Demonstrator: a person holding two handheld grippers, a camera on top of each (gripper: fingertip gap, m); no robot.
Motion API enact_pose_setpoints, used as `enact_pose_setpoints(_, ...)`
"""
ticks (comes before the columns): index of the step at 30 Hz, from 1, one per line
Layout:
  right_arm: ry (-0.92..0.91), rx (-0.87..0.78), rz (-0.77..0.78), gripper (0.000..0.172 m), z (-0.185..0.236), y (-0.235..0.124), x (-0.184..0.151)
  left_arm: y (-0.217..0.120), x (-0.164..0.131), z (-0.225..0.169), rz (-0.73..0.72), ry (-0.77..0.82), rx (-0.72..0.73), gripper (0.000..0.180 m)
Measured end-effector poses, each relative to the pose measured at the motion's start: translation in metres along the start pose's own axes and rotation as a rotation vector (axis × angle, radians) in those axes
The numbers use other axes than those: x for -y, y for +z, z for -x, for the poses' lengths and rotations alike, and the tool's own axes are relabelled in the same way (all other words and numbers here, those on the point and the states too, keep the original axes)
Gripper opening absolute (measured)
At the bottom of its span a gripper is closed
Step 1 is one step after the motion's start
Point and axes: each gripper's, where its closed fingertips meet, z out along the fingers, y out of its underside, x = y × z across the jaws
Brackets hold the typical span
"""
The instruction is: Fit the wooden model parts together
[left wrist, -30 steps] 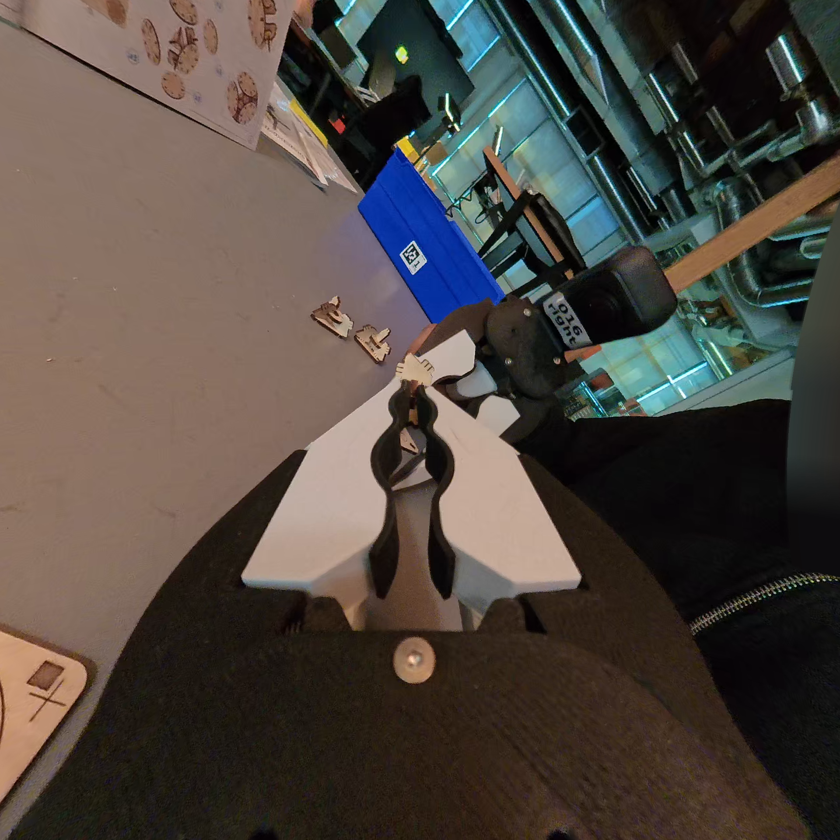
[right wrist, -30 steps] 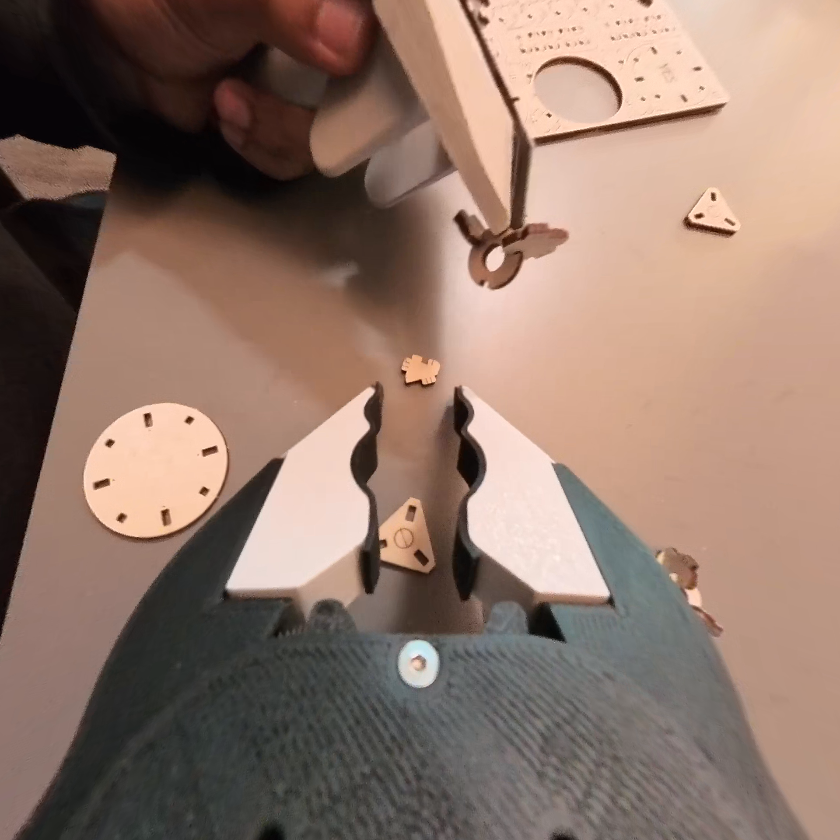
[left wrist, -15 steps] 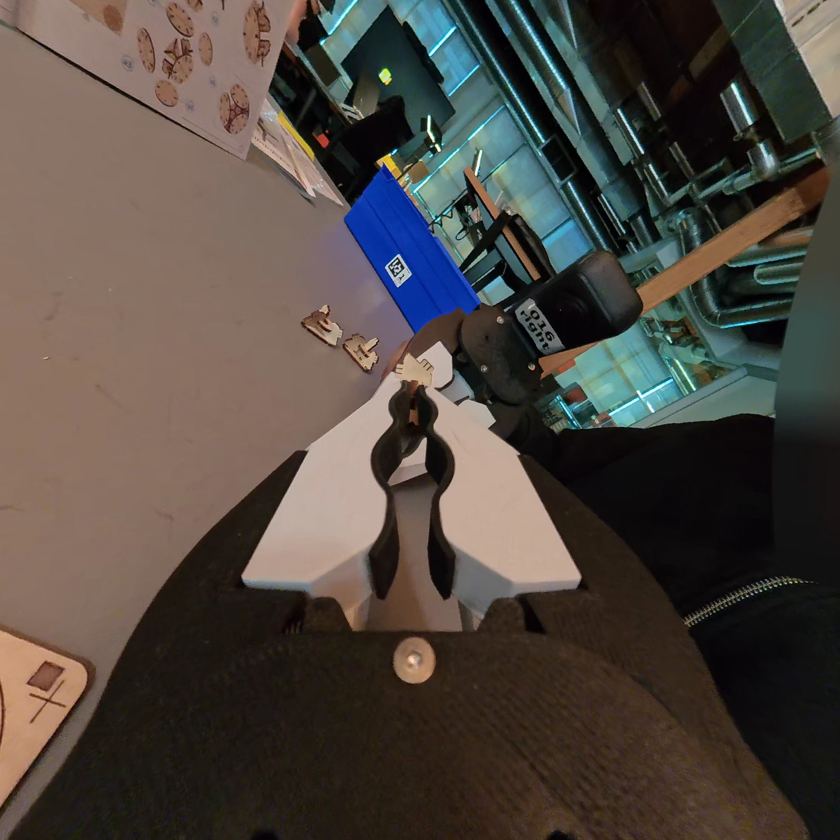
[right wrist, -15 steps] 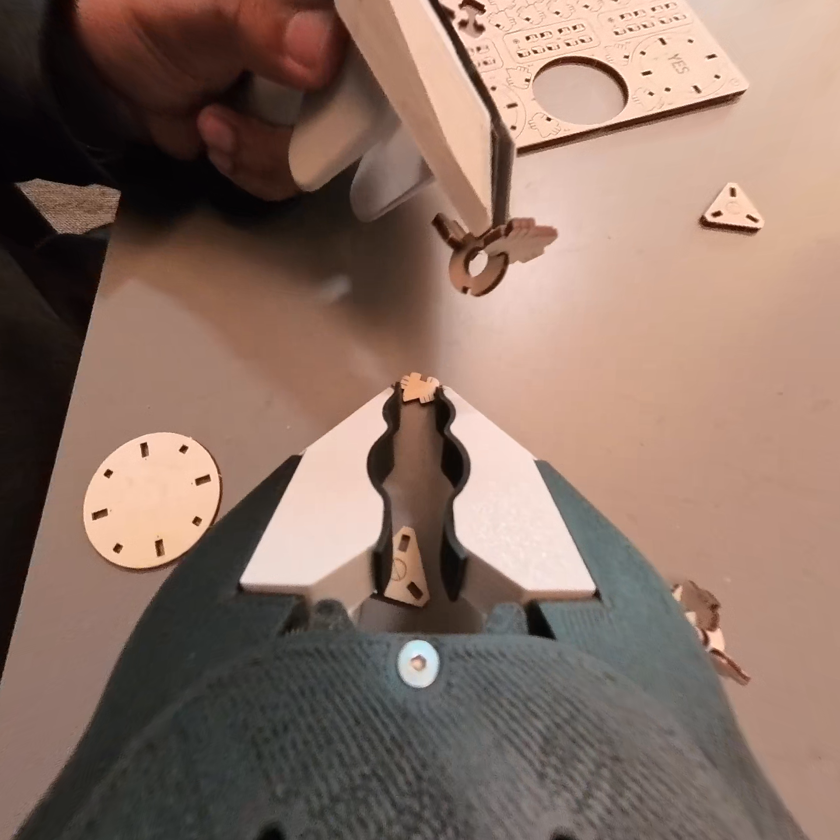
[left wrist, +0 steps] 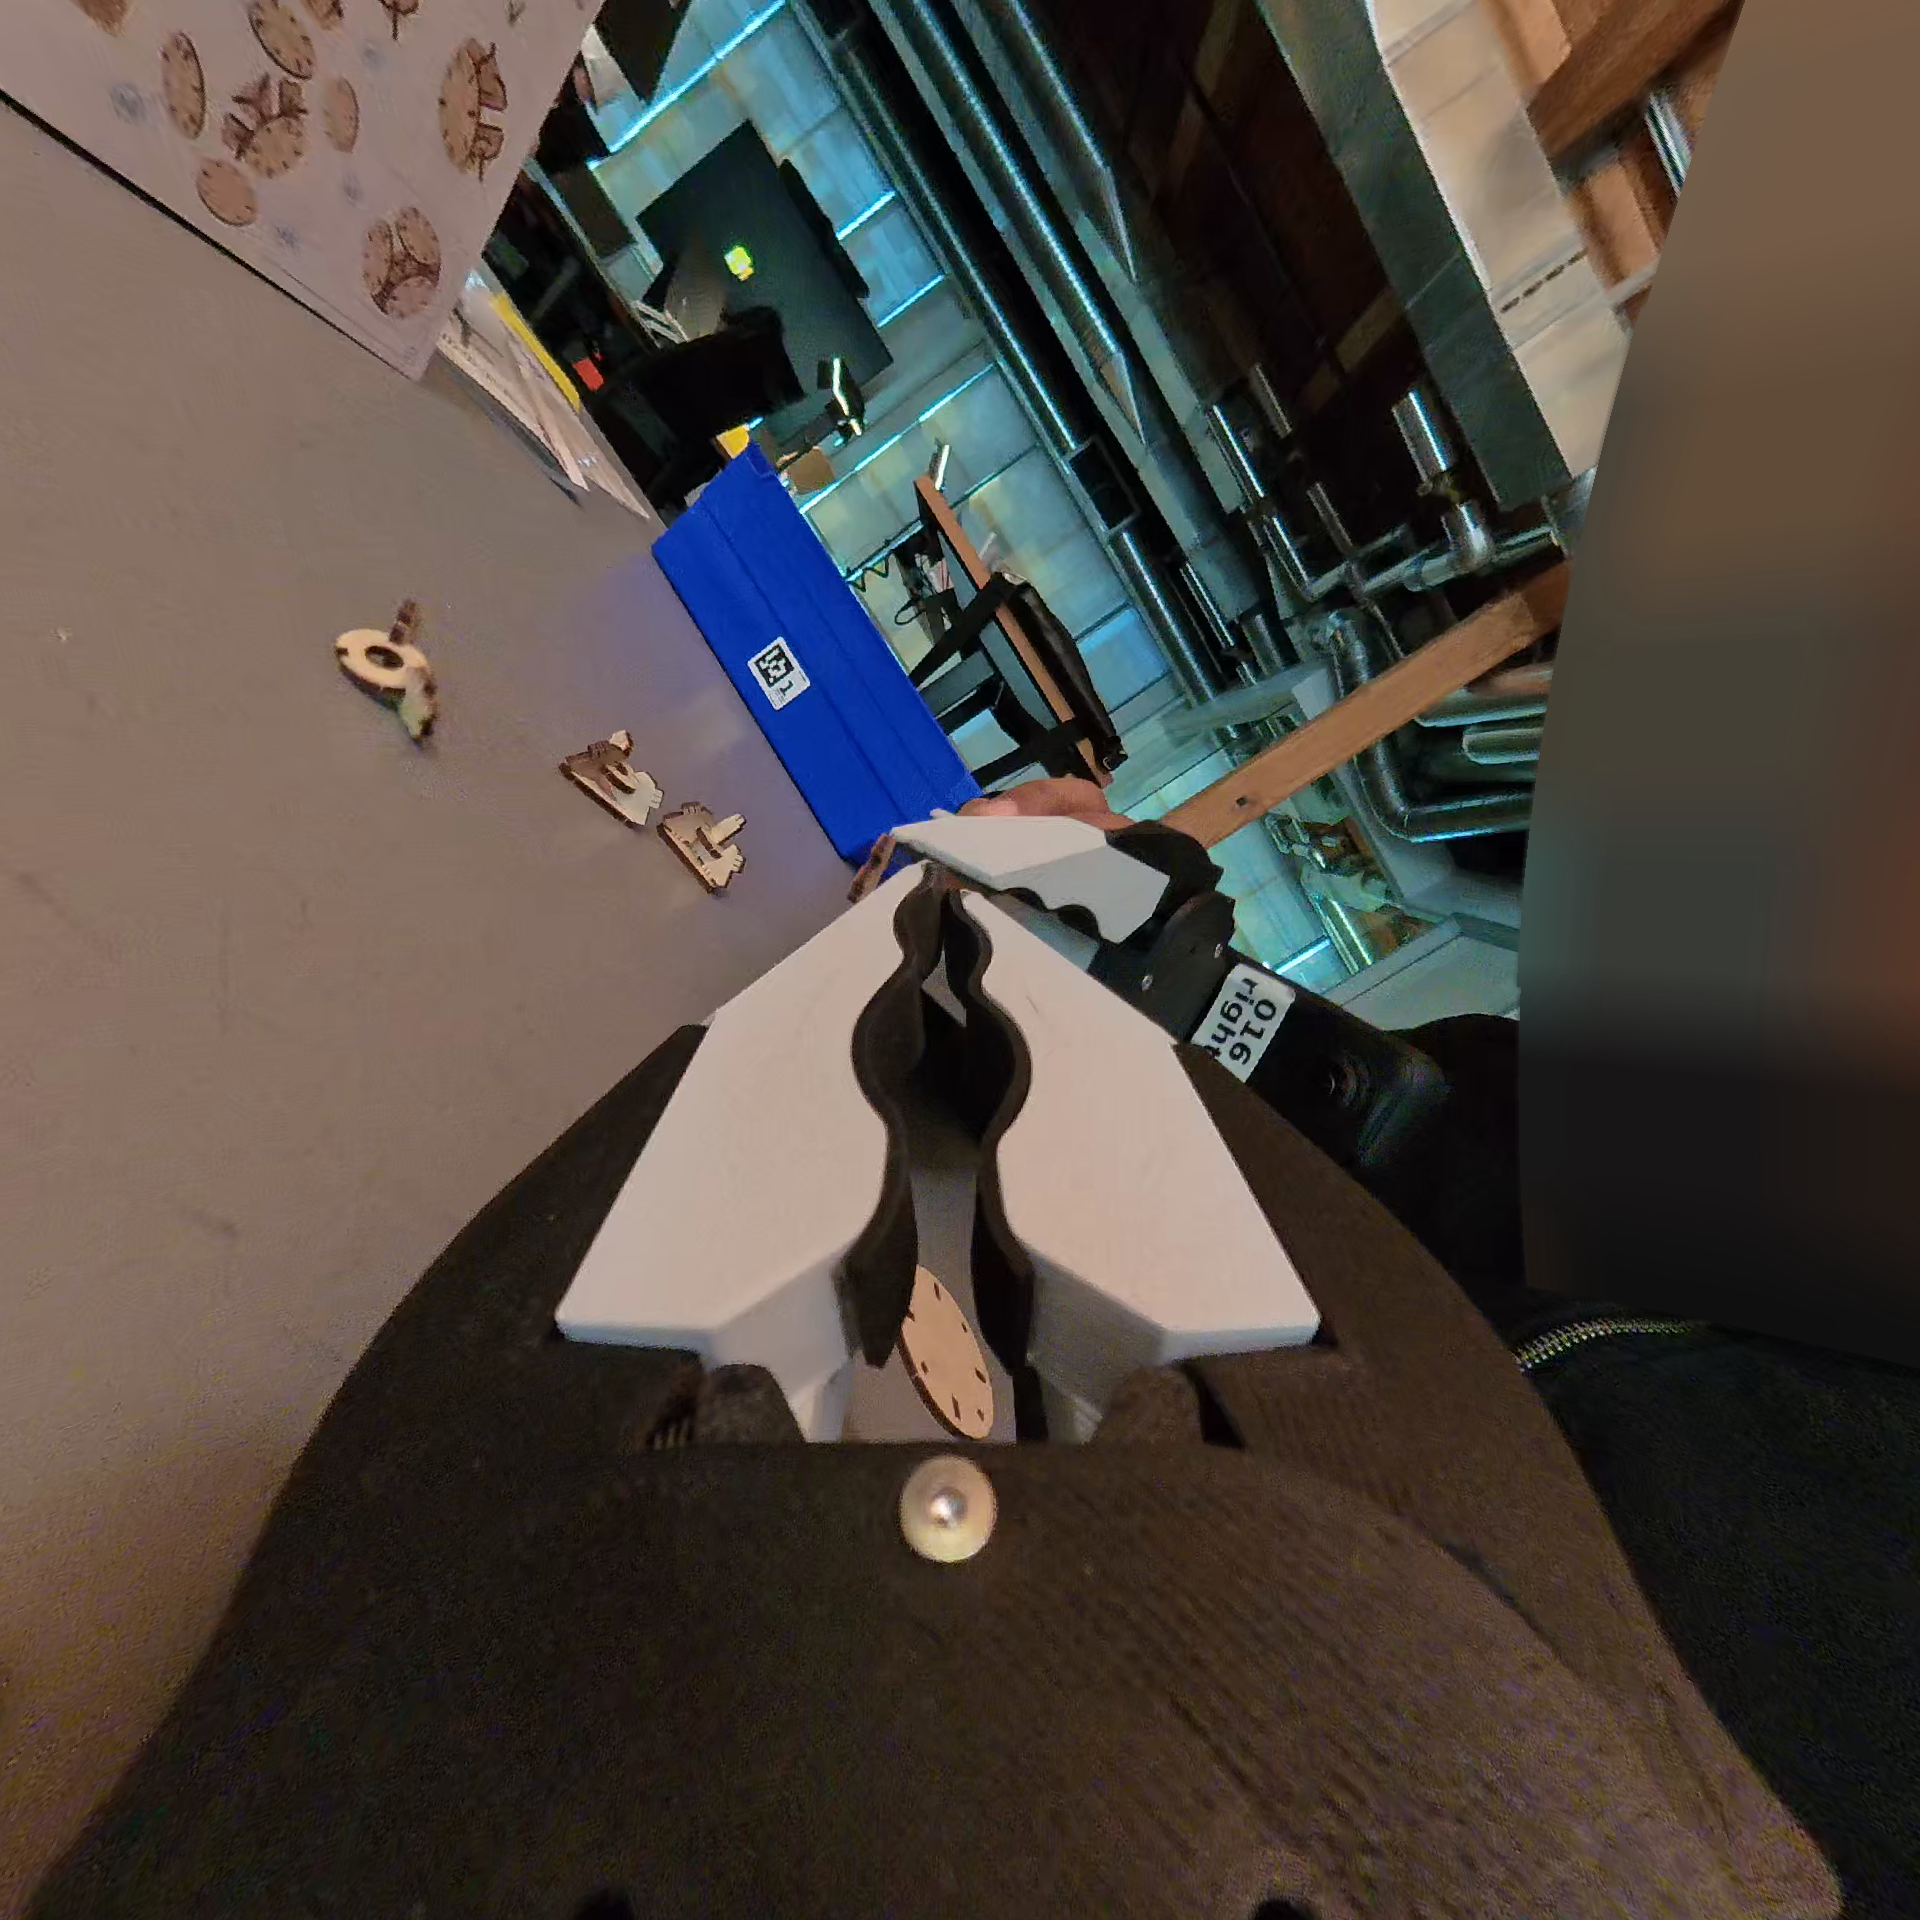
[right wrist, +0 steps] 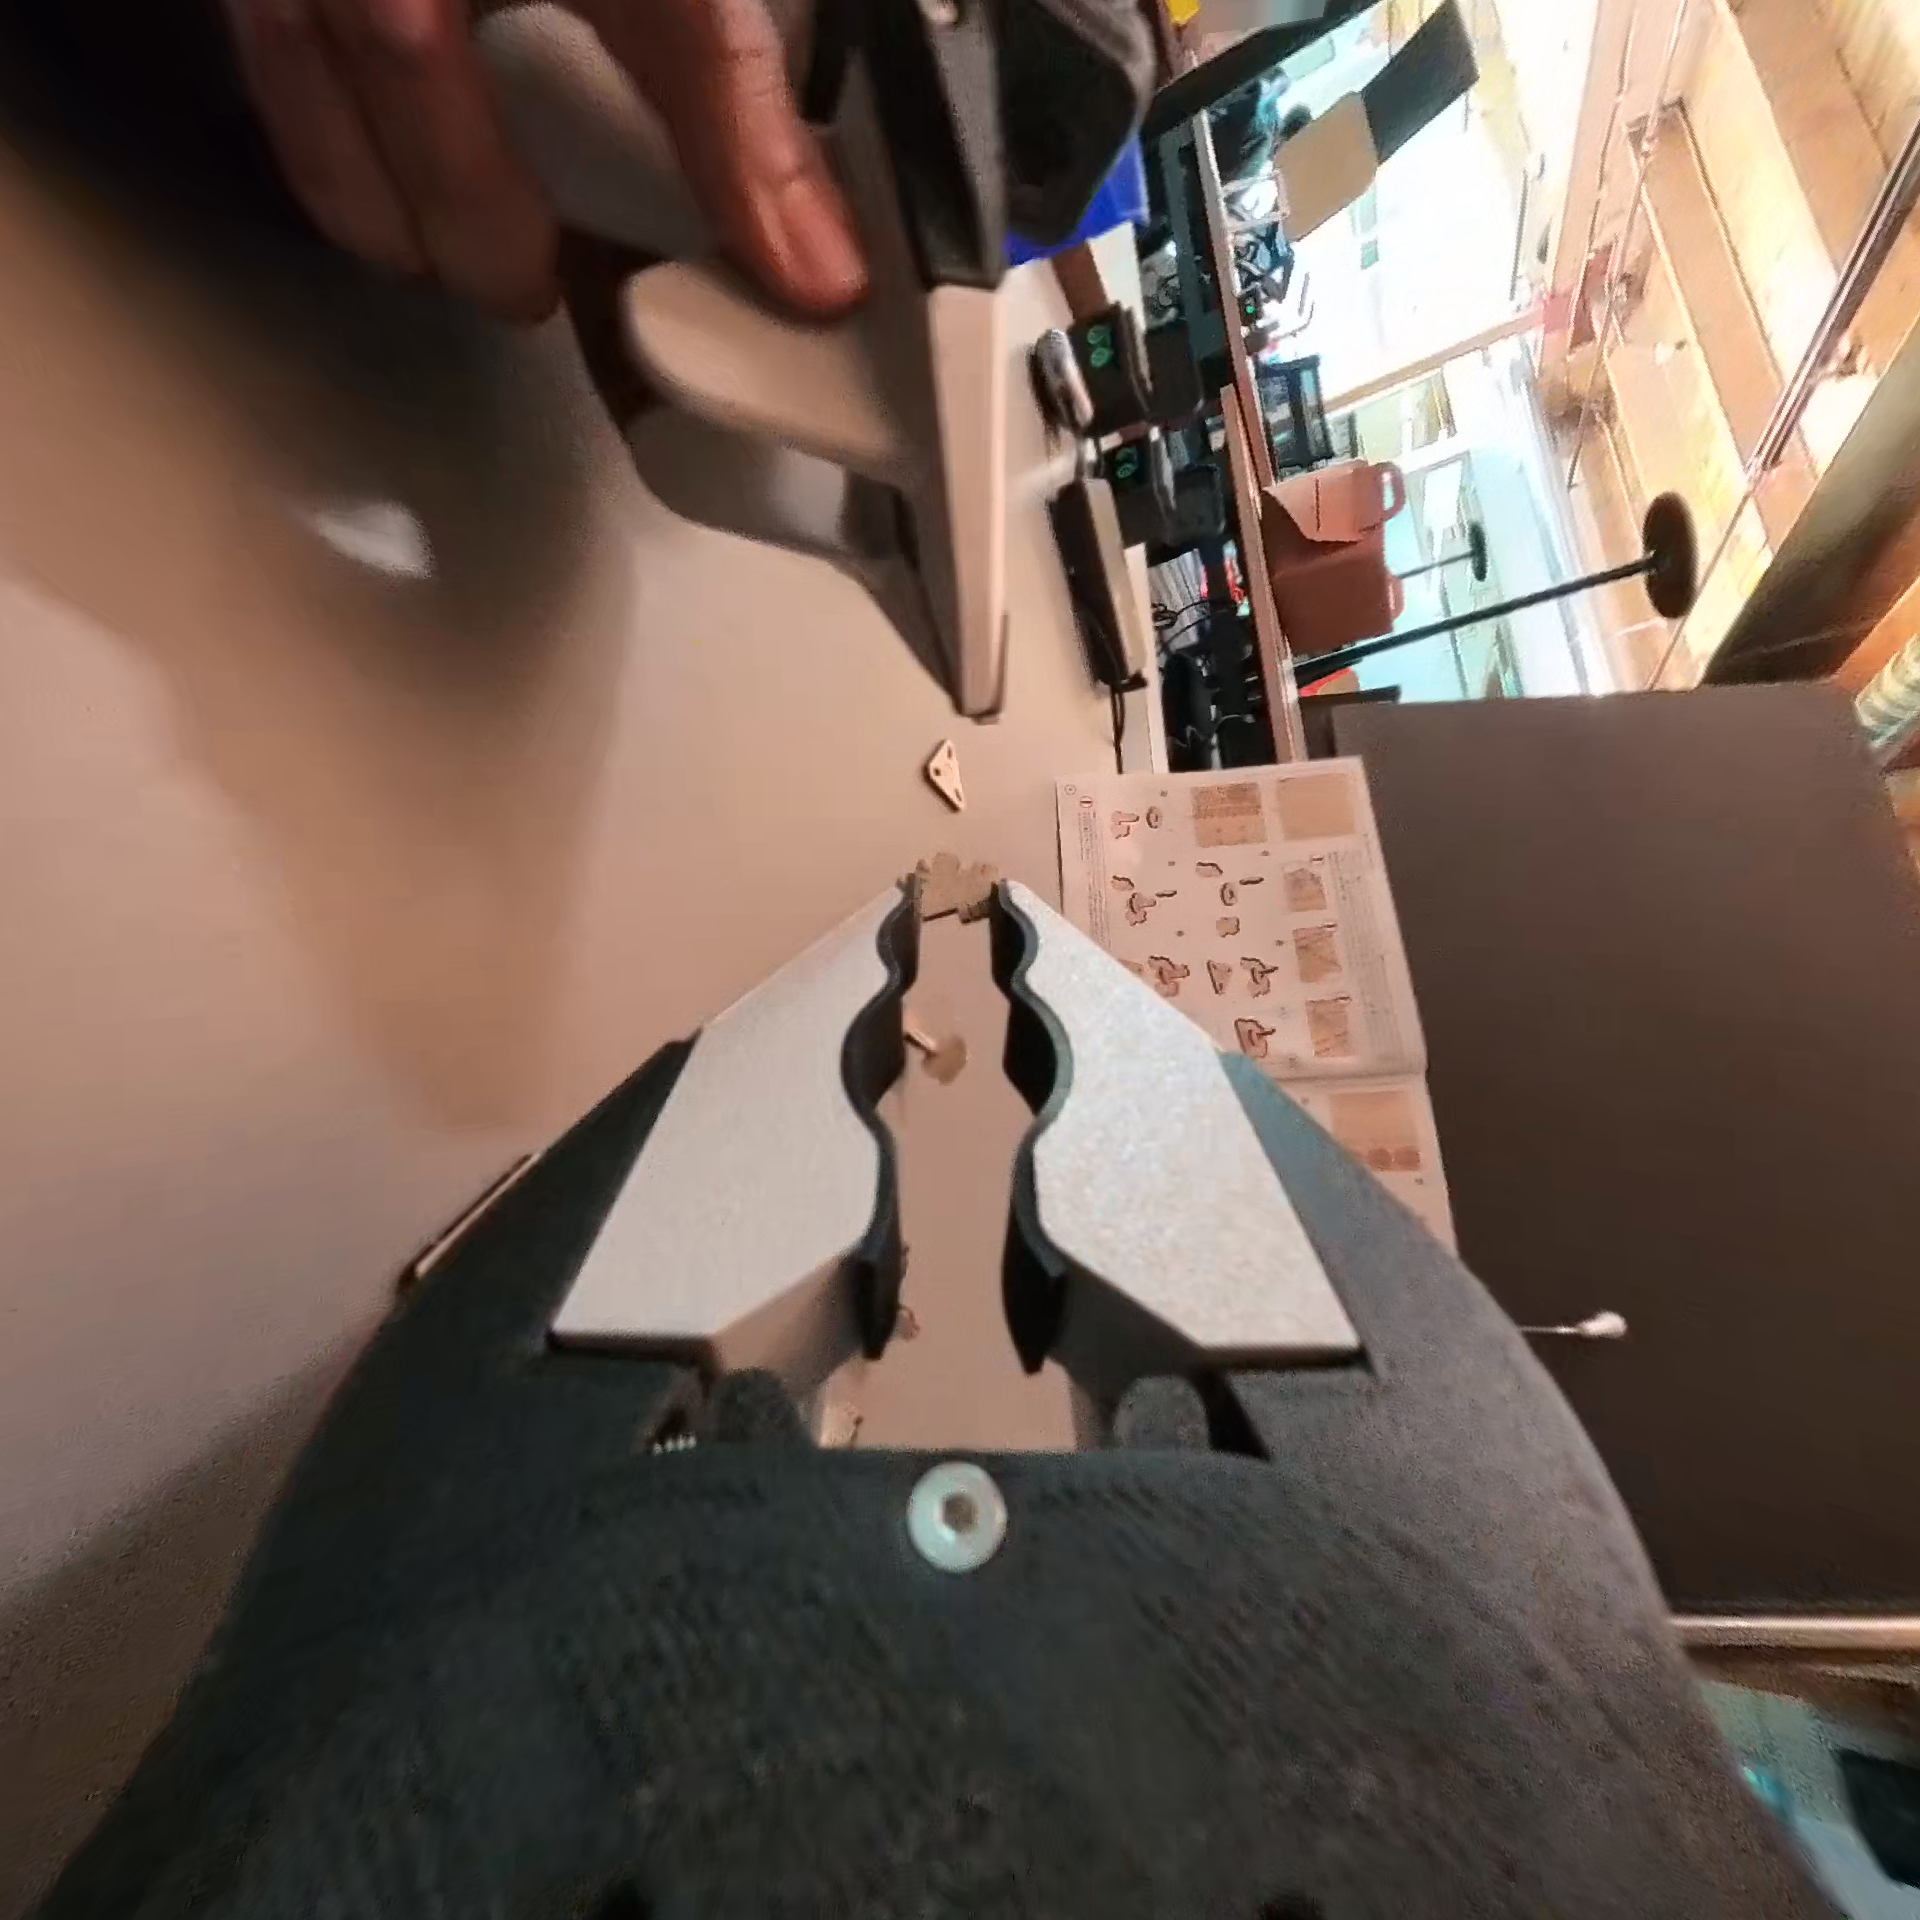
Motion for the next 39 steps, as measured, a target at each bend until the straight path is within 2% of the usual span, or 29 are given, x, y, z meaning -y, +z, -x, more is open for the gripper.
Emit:
enact_pose_setpoints(3,0.014,-0.007,0.017,0.012,-0.005,-0.001,-0.009,-0.001,0.001,0.000,-0.008,0.012,0.001,0.000)
enact_pose_setpoints(7,0.136,-0.031,0.036,0.012,-0.026,-0.009,-0.029,0.002,-0.003,0.004,0.018,0.040,0.041,0.000)
enact_pose_setpoints(13,0.201,-0.098,0.073,0.012,-0.049,-0.020,-0.051,0.013,0.001,0.018,0.088,0.133,0.184,0.001)
enact_pose_setpoints(16,0.213,-0.103,0.068,0.012,-0.052,-0.023,-0.052,0.024,0.016,0.027,0.165,0.236,0.302,0.012)
enact_pose_setpoints(19,0.219,-0.104,0.064,0.012,-0.053,-0.025,-0.053,0.037,0.025,0.057,0.300,0.315,0.475,0.034)
enact_pose_setpoints(22,0.214,-0.122,0.080,0.012,-0.056,-0.028,-0.060,0.052,0.029,0.089,0.395,0.400,0.600,0.034)
enact_pose_setpoints(25,0.222,-0.129,0.088,0.012,-0.059,-0.030,-0.064,0.065,0.027,0.106,0.456,0.408,0.633,0.026)
enact_pose_setpoints(26,0.225,-0.129,0.090,0.012,-0.060,-0.031,-0.065,0.066,0.027,0.113,0.480,0.416,0.663,0.020)
enact_pose_setpoints(29,0.225,-0.138,0.079,0.012,-0.063,-0.034,-0.061,0.057,0.035,0.135,0.520,0.488,0.803,0.021)
enact_pose_setpoints(34,0.197,-0.153,0.070,0.012,-0.064,-0.037,-0.053,0.069,0.038,0.132,0.497,0.454,0.729,0.033)
enact_pose_setpoints(39,0.197,-0.145,0.083,0.012,-0.061,-0.034,-0.057,0.070,0.026,0.140,0.570,0.465,0.755,0.022)
